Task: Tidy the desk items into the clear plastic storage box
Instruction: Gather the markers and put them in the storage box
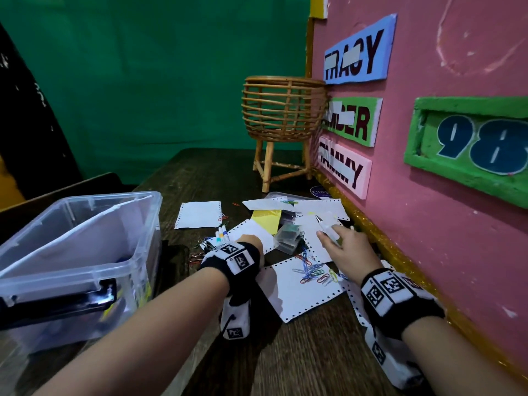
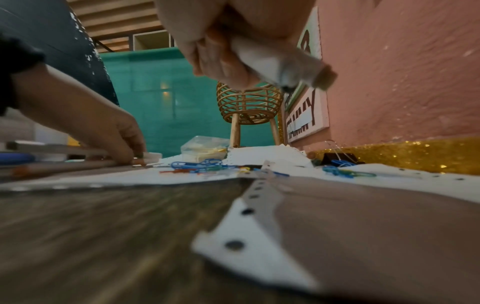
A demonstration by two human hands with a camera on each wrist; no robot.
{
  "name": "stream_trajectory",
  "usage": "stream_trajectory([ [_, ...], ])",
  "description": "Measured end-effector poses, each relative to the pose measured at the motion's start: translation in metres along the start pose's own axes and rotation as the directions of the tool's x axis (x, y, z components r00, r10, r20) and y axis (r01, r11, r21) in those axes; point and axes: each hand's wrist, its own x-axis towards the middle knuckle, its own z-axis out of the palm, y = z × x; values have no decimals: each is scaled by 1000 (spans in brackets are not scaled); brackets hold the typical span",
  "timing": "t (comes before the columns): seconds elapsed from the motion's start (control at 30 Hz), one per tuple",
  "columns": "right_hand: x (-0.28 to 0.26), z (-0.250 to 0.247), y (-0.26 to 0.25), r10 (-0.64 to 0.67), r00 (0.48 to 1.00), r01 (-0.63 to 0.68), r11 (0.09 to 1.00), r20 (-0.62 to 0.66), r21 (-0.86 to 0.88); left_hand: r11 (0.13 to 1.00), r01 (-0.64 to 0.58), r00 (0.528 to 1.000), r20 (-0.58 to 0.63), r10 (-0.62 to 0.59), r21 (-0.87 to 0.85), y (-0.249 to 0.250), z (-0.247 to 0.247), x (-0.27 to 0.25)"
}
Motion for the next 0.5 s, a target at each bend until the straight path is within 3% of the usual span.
stream_trajectory([
  [0.07,0,4,1,-3,999,4,1000,35,-9,998,-35,999,-3,35,-54,4,2,-7],
  [0.17,0,5,1,10,1000,-10,1000,24,-14,965,-107,989,-122,80,-239,10,3,-18],
  [0.23,-1,3,0,5,1000,-5,1000,-4,-3,902,-266,946,-272,177,-339,18,1,-27],
  [0.37,-2,2,-5,-3,1000,4,998,-13,66,746,-553,827,-352,438,-371,33,3,-44],
  [0.5,-3,3,-7,-13,999,17,992,-33,126,637,-630,774,-417,475,-444,35,3,-45],
])
